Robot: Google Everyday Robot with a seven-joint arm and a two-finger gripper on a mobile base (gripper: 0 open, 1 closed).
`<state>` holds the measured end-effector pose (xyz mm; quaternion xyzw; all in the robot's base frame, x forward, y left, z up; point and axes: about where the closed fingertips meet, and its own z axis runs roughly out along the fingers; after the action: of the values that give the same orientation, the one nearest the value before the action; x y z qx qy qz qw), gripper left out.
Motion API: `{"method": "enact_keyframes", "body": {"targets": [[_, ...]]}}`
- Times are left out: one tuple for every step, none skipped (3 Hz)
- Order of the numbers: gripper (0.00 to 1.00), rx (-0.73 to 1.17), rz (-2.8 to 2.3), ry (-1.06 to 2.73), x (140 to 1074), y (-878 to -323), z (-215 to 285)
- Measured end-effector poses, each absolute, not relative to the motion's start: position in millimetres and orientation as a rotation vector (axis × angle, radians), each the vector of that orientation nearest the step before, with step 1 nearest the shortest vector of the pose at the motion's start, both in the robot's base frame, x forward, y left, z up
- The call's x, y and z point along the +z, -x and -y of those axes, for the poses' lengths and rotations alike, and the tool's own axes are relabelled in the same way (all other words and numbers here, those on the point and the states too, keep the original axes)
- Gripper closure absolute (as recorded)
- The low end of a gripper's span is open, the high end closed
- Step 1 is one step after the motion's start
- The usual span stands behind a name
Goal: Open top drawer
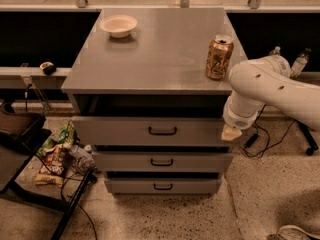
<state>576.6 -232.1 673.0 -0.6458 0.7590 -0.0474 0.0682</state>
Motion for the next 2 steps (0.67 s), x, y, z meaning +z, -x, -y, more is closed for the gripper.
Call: {"method": "enact_keyframes", "body": {"targets": [[0.94, -0.143, -2.286, 1.945, 683.2, -578.3, 232.3], [0.80, -0.143, -2.286, 1.945, 687.8, -578.3, 232.3]]}}
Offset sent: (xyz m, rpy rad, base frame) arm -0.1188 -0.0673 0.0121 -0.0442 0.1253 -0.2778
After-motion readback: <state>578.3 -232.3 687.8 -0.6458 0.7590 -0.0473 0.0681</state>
